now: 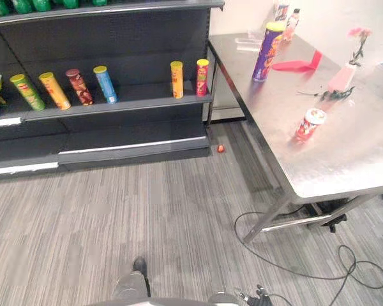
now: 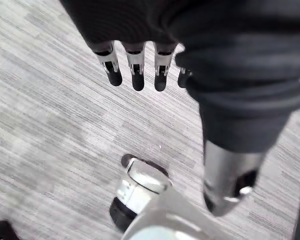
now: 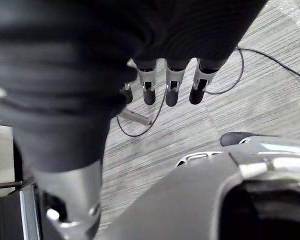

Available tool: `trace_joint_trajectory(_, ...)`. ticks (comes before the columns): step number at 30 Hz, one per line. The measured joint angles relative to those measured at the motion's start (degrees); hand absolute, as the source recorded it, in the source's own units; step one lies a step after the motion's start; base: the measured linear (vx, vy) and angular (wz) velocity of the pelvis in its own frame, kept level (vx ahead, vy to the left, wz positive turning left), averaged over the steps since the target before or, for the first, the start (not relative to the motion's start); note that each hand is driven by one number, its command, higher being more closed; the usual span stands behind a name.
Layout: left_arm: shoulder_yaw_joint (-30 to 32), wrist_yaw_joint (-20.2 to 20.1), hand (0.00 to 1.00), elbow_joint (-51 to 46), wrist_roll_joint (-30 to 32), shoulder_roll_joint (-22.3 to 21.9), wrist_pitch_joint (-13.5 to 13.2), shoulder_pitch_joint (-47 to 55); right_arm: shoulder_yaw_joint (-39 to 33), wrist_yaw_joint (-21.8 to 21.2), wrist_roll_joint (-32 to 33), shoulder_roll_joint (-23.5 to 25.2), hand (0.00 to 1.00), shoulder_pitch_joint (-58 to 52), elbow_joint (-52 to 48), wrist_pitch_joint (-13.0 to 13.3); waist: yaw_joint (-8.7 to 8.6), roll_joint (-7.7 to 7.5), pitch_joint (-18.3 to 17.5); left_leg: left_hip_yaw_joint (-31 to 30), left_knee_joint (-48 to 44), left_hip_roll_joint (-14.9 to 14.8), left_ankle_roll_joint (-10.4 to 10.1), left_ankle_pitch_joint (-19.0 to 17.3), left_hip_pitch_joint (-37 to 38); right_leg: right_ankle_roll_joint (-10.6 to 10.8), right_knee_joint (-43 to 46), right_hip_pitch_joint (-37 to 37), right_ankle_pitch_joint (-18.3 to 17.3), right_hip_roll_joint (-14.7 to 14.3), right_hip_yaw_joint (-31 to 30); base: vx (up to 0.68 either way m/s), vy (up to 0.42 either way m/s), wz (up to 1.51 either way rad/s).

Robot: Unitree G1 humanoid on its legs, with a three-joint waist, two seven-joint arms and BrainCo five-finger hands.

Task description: Put the gum and the chips on the shelf.

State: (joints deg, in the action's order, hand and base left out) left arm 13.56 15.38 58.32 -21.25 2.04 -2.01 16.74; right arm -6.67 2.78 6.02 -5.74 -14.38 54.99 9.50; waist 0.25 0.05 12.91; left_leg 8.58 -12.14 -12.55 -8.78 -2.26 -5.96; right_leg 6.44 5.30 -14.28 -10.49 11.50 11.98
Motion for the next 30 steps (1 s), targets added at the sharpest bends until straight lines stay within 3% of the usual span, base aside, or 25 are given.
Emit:
trace_joint_trajectory(3, -1.47, 0.10, 0.00, 0.11, 0.22, 2.06, 0.08, -1.38, -0.02, 0.93, -1.62, 1.22, 0.00, 0.36, 0.03, 0.21, -0.39, -2.43, -0.64, 0.18, -0.97, 3.39, 0.49, -2.08, 1.07, 1.26, 12.03, 5.35, -0.55, 3.69, -1.43, 0.28, 0.154, -0.04)
trace_joint_trajectory(5, -1.50, -0.05, 0.00, 0.09, 2.06, 2.80, 0.34, -1.93, -0.09, 1.10, -1.57, 1.61, 0.00, 0.51, 0.07, 0.51, -0.37, -2.76, -0.57, 0.52, 0.84, 4.30, 0.93, -2.42, 3.45, 1.65, 22.32, 9.75, 0.35, 5.31, -3.21, 0.23, 0.116, -0.11)
trace_joint_trajectory(6, -1.49, -0.17, 0.00, 0.04, 2.34, 2.91, 0.77, -1.84, -0.16, 1.48, -1.50, 1.75, 0.00, 1.01, -0.19, 0.77, -0.49, -3.75, -0.37, 1.87, 2.63, 5.21, 1.36, -2.67, 6.41, 4.52, 31.21, 13.54, 2.65, 7.93, -3.28, 0.26, 0.058, -0.31)
trace_joint_trajectory(7, -1.51, -0.17, 0.00, -0.06, 2.39, 3.78, 1.38, -1.62, 0.17, 1.60, -1.50, 1.79, 0.00, 1.68, -0.31, 0.71, -0.71, -5.06, -0.16, 3.15, 5.16, 5.87, 1.60, -2.89, 9.74, 5.28, 38.43, 16.62, 7.28, 10.11, -3.32, 0.23, 0.021, -0.33)
trace_joint_trajectory(8, -1.77, -0.07, 0.00, -0.14, 2.42, 3.84, 1.62, -1.51, 0.45, 1.61, -1.46, 1.85, 0.00, 1.86, -0.34, 0.69, -0.99, -4.98, -0.27, 3.49, 6.55, 6.05, 1.65, -2.89, 11.50, 4.49, 40.78, 17.61, 10.16, 10.78, -3.22, 0.26, 0.032, -0.34)
trace_joint_trajectory(9, -2.17, 0.19, 0.00, -0.63, 2.41, 3.80, 2.00, -1.41, 0.49, 1.61, -1.26, 1.45, 0.00, 2.00, -0.75, 0.70, -1.56, -4.39, -0.71, 4.09, 9.08, 6.12, 2.05, -2.90, 14.26, 2.32, 45.03, 20.31, 16.74, 11.89, -2.89, 0.28, 0.014, -0.40)
trace_joint_trajectory(10, -2.23, 0.56, 0.00, -1.72, 2.13, 3.28, 2.20, -1.71, 0.43, 1.52, -1.02, 0.97, 0.00, 2.07, -1.14, 0.77, -1.69, -3.19, -1.01, 5.41, 10.54, 5.41, 3.09, -3.03, 15.92, 0.90, 49.39, 23.79, 11.12, 12.77, -1.19, 0.28, 0.001, -0.48)
trace_joint_trajectory(11, -1.94, 1.04, 0.00, -1.88, 1.93, 3.31, 2.24, -2.00, 0.46, 1.39, -1.02, 1.00, 0.00, 2.17, -1.35, 0.84, -1.70, -3.40, -0.90, 6.16, 10.60, 4.98, 3.43, -3.30, 16.45, 0.36, 50.07, 25.46, 5.98, 12.90, 1.20, 0.27, -0.046, -0.67)
trace_joint_trajectory(12, -1.94, 1.62, 0.00, -1.88, 1.67, 3.19, 2.40, -3.01, 0.61, 1.06, -1.09, 0.95, 0.00, 2.22, -1.84, 0.89, -1.79, -3.18, -0.86, 7.90, 10.73, 3.47, 3.19, -3.99, 17.35, -1.46, 48.44, 27.89, -1.04, 12.03, 7.78, 0.20, -0.046, -0.65)
trace_joint_trajectory(13, -1.88, 1.83, 0.00, -1.94, 1.63, 3.10, 2.57, -3.55, 0.66, 0.86, -1.67, 0.96, 0.00, 2.03, -2.32, 0.92, -1.79, -2.89, -0.89, 9.71, 10.59, 2.14, 2.84, -4.16, 17.90, -2.49, 43.95, 29.22, -2.13, 10.39, 12.94, 0.36, -0.101, -0.83)
trace_joint_trajectory(15, -1.49, 1.70, 0.00, -2.38, 1.55, 3.53, 2.69, -3.98, 1.16, 0.83, -1.88, 1.40, 0.00, 1.56, -2.41, 1.21, -1.52, -3.69, -0.71, 13.35, 10.69, 1.65, 1.83, -4.77, 20.60, -3.67, 28.94, 28.66, 1.10, 7.12, 20.39, 0.37, -0.132, -0.76)
trace_joint_trajectory(16, -0.22, 1.70, 0.00, -2.33, 1.55, 4.03, 2.60, -3.54, 1.62, 0.88, -2.35, 2.03, 0.00, 0.82, -2.29, 1.60, -1.50, -5.09, -0.60, 15.41, 10.49, 3.40, 0.64, -5.65, 22.88, -11.07, 20.08, 26.66, 5.76, 6.25, 23.16, 0.36, -0.094, -0.75)
trace_joint_trajectory(17, 0.30, 1.62, 0.00, -1.83, 1.56, 1.92, 2.38, -3.54, 0.73, 1.14, -2.90, 0.83, 0.00, 1.24, -2.28, 2.06, -1.83, -2.48, -0.20, 17.45, 10.16, 1.25, -0.04, -7.27, 24.25, -10.41, 21.07, 26.10, 6.03, 4.54, 25.06, 0.33, -0.067, -0.65)
trace_joint_trajectory(19, 0.40, 1.41, 0.00, -1.78, 1.70, 0.39, 1.16, -3.97, 0.24, 1.64, -3.70, -0.51, 0.00, 1.59, -1.78, 2.42, -1.70, -0.38, 0.24, 20.05, 10.04, 1.13, 0.18, -7.25, 25.08, -11.36, 21.46, 26.07, 4.95, 3.78, 25.73, 0.20, -0.006, -0.44)
trace_joint_trajectory(21, 0.49, 0.99, 0.00, -1.17, 1.84, 0.18, 0.19, -4.38, -0.21, 1.78, -3.71, -0.50, 0.00, 2.16, -1.31, 2.52, -1.73, 0.03, 0.38, 22.19, 10.10, 1.31, 0.30, -8.17, 26.14, -10.80, 22.43, 26.07, 2.30, 3.56, 25.73, 0.08, -0.019, -0.22)
trace_joint_trajectory(22, 0.47, 0.77, 0.00, -0.53, 2.37, 0.21, 0.03, -4.74, -0.17, 1.81, -3.72, -0.88, 0.00, 2.10, -1.18, 2.43, -1.82, 0.40, 0.21, 22.46, 8.73, 0.58, 1.43, -12.15, 26.64, -9.80, 23.99, 26.07, -0.10, 3.10, 25.77, 0.00, -0.015, -0.37)
trace_joint_trajectory(23, 1.07, 0.55, 0.00, 0.50, 2.48, 0.23, 0.07, -5.31, -0.19, 1.95, -3.65, -1.44, 0.00, 2.20, -1.09, 2.02, -1.23, 1.79, 0.07, 22.28, 7.02, -0.77, 1.23, -15.70, 27.14, -10.66, 25.80, 25.77, -2.15, 2.77, 26.29, 0.00, -0.022, -0.47)
trace_joint_trajectory(24, 1.51, 0.54, 0.00, 1.59, 2.92, -0.36, 0.19, -5.15, -0.03, 1.95, -3.62, -1.67, 0.00, 2.08, -1.08, 1.66, -1.17, 2.18, -0.63, 22.70, 6.29, -1.53, 2.17, -16.64, 27.18, -11.72, 27.20, 25.42, -3.31, 3.25, 26.50, 0.07, -0.014, -0.49)
trace_joint_trajectory(25, 2.68, 0.48, 0.00, 2.64, 4.08, -0.41, 0.32, -4.65, 0.52, 1.94, -3.49, -2.21, 0.00, 0.88, -2.20, 0.77, -1.92, 1.70, -2.43, 24.00, 4.56, -1.79, 6.24, -18.39, 27.17, -11.55, 30.59, 24.64, -5.75, 3.40, 25.38, 0.22, -0.028, -0.45)
trace_joint_trajectory(26, 2.85, 0.41, 0.00, 3.11, 4.32, 0.17, 0.33, -4.71, 0.49, 1.98, -3.39, -2.63, 0.00, 0.67, -2.05, 0.40, -1.45, 1.12, -2.67, 23.73, -3.37, -2.40, 5.65, -17.59, 25.68, -8.26, 29.53, 24.29, -7.74, 2.54, 24.10, 0.25, -0.019, -0.70)
trace_joint_trajectory(27, 3.46, 0.08, 0.00, 3.35, 4.39, 0.57, 0.51, -5.55, 0.48, 2.03, -3.28, -2.54, 0.00, 1.71, -1.06, -0.33, -0.58, 1.09, -2.13, 22.63, -15.76, -5.25, 4.68, -14.33, 20.84, -8.20, 27.79, 24.10, -7.72, 1.73, 22.18, 0.26, -0.071, -1.08)
trace_joint_trajectory(28, 3.53, 0.01, 0.00, 3.10, 4.51, 0.16, 0.61, -5.74, 0.52, 1.96, -3.25, -2.63, 0.00, 2.04, -1.20, -0.77, -0.18, 1.50, -2.56, 18.08, -27.62, -7.16, 5.85, -4.74, 14.84, -7.38, 22.77, 21.84, -6.57, -0.02, 21.29, 0.23, -0.060, -1.10)
trace_joint_trajectory(29, 3.53, 0.07, 0.00, 3.10, 4.49, -0.10, 0.61, -5.61, 0.64, 1.96, -3.22, -2.69, 0.00, 2.13, -1.50, -0.83, -0.14, 0.61, -2.45, 16.23, -31.90, -7.52, 4.68, -2.99, 12.42, -7.69, 19.90, 20.59, -5.67, -0.72, 19.92, 0.28, -0.020, -1.26)
trace_joint_trajectory(30, 3.78, 0.05, 0.00, 2.91, 4.53, -0.17, 0.58, -5.38, 1.03, 1.98, -3.05, -2.31, 0.00, 2.89, -2.11, -1.38, 0.04, 1.00, -2.21, 15.49, -37.69, -7.06, 2.58, -5.99, 8.82, -9.00, 15.65, 19.10, -3.87, -2.01, 15.93, 0.31, 0.057, -1.07)
